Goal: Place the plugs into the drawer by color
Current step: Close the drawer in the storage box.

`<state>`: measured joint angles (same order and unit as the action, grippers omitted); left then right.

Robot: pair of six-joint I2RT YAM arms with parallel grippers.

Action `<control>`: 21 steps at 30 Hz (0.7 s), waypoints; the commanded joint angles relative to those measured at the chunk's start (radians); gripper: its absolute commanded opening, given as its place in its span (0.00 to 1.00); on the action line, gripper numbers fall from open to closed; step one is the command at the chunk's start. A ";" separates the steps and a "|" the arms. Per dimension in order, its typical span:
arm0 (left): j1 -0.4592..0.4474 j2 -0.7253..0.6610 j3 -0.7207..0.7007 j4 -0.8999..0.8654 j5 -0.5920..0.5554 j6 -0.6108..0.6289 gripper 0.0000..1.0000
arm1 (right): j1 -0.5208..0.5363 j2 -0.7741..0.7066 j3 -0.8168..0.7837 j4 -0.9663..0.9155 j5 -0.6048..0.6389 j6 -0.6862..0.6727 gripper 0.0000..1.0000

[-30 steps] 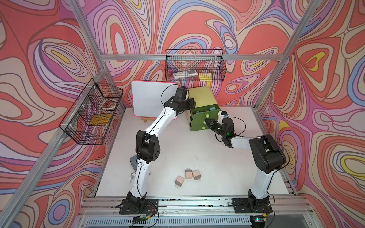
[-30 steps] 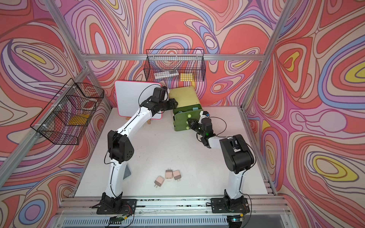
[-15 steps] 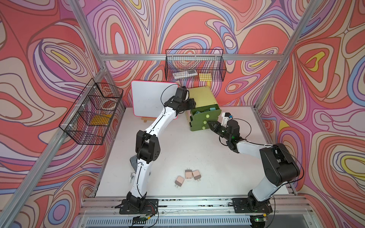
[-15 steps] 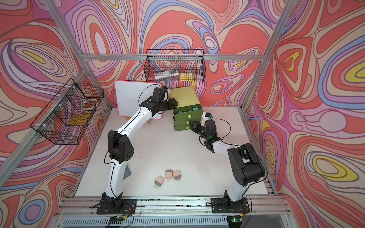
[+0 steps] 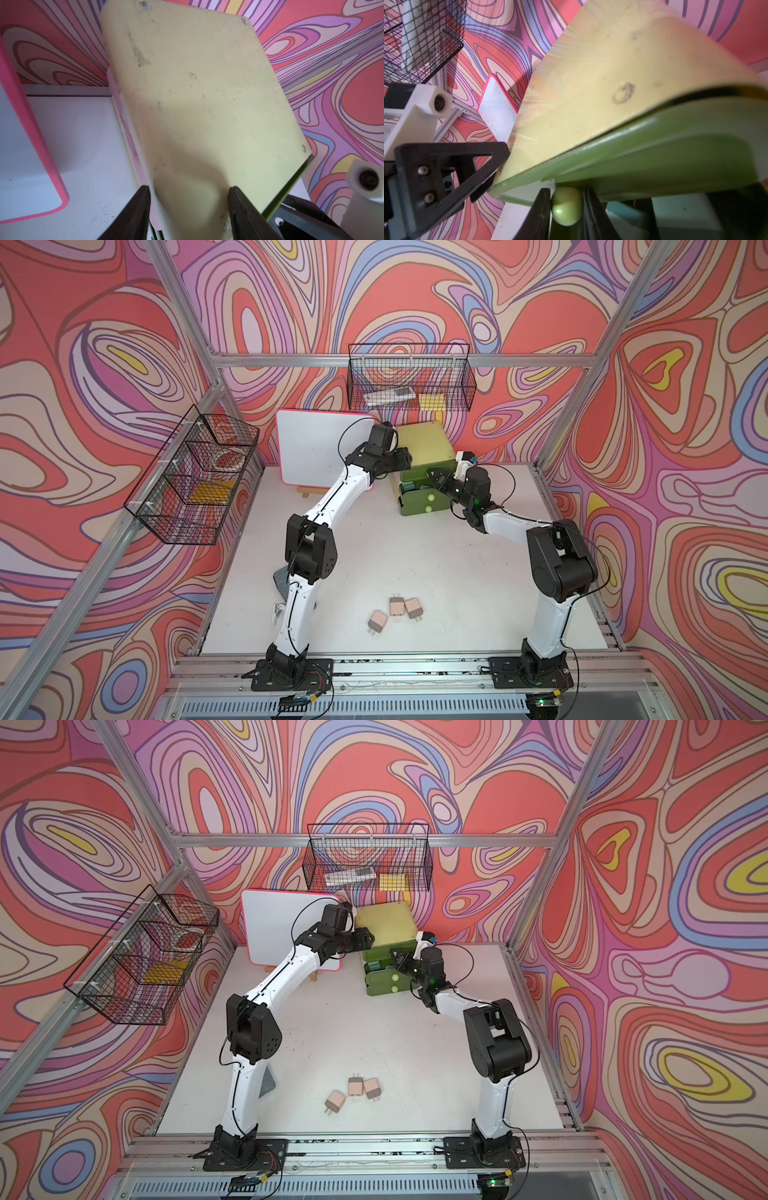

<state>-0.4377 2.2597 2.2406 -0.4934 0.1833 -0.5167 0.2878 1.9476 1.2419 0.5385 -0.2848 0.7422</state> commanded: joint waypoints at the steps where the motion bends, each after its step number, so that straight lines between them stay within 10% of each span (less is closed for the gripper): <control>1: -0.005 0.011 -0.023 -0.069 0.003 0.015 0.59 | 0.008 0.046 0.055 -0.057 -0.015 -0.038 0.28; 13: -0.005 0.010 -0.022 -0.065 0.001 0.017 0.59 | 0.030 -0.164 -0.297 -0.003 0.041 -0.096 0.28; 21: -0.005 0.006 -0.023 -0.076 0.001 0.019 0.59 | 0.030 -0.047 -0.209 0.015 0.065 -0.109 0.27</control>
<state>-0.4389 2.2597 2.2406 -0.4927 0.1829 -0.5163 0.3157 1.8656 0.9802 0.5297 -0.2481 0.6582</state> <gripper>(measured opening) 0.588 0.274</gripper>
